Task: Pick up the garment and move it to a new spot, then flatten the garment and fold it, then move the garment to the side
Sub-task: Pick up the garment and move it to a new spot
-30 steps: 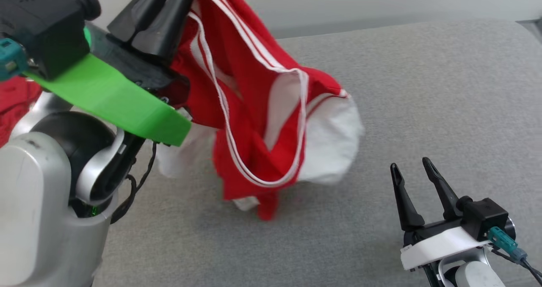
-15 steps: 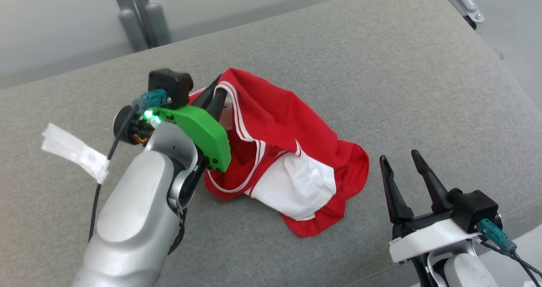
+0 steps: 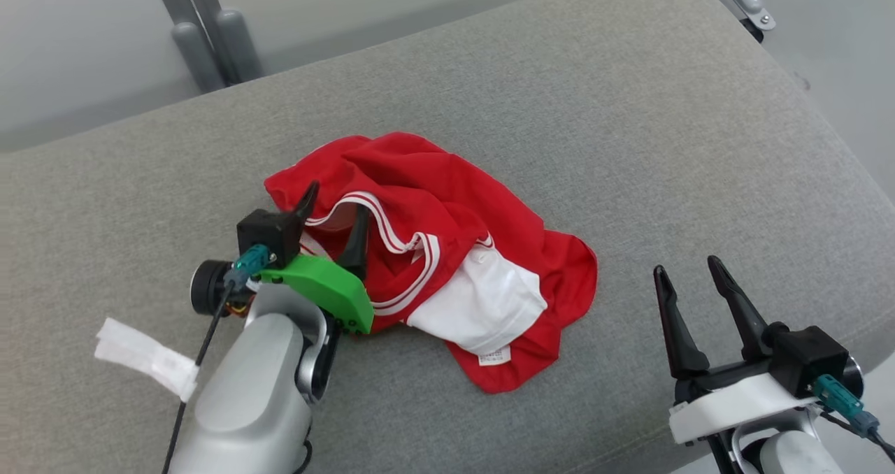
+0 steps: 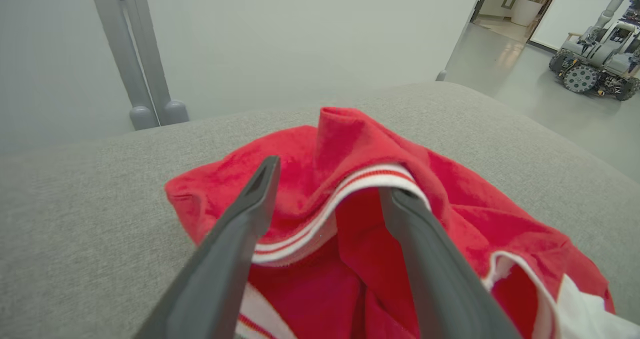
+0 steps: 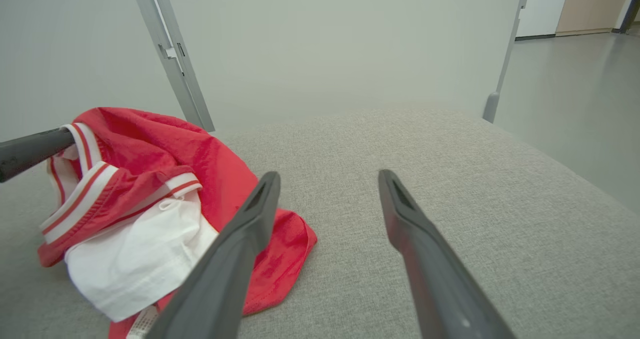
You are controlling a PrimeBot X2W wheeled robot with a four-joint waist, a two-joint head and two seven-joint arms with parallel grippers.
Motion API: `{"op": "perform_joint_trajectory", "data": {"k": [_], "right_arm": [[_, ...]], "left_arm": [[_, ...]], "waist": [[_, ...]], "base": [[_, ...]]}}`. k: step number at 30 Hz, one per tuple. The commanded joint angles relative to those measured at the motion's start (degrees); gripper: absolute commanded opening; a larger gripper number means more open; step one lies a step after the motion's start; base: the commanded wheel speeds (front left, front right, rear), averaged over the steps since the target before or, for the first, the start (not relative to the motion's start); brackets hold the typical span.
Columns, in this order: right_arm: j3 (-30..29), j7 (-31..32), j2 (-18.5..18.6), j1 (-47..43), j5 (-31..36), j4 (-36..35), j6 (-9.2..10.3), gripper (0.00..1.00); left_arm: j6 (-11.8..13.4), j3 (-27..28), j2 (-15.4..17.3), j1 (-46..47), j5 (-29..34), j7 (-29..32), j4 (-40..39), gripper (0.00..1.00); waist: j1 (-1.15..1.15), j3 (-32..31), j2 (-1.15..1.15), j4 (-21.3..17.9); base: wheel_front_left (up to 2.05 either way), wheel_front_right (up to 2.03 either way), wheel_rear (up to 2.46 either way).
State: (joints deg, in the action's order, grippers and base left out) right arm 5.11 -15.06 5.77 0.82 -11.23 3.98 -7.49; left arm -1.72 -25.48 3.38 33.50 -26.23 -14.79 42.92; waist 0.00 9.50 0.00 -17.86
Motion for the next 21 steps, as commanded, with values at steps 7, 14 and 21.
{"op": "perform_joint_trajectory", "data": {"k": [7, 14, 21], "right_arm": [[-3.05, -0.18, 2.36, -3.52, 1.91, -3.09, 0.0, 1.0], [-6.18, -0.18, 3.94, -5.82, 2.74, -3.05, 0.0, 1.0], [-8.21, -0.18, 3.39, -8.23, 3.53, -1.23, 0.0, 1.0]], "left_arm": [[3.33, 6.2, -0.02, -18.19, 5.2, -0.34, -22.74, 1.0], [3.24, 13.54, -0.26, -34.23, 8.64, -0.36, -34.33, 1.0], [2.28, 17.67, -0.49, -43.11, 9.74, -0.36, -38.75, 1.0]], "waist": [[0.0, -7.11, 0.0, 9.99], [0.0, -9.21, 0.0, 15.97], [0.0, -10.59, 0.0, 19.48]], "base": [[0.0, 0.0, 0.0], [0.0, 0.0, 0.0], [0.0, 0.0, 0.0]]}}
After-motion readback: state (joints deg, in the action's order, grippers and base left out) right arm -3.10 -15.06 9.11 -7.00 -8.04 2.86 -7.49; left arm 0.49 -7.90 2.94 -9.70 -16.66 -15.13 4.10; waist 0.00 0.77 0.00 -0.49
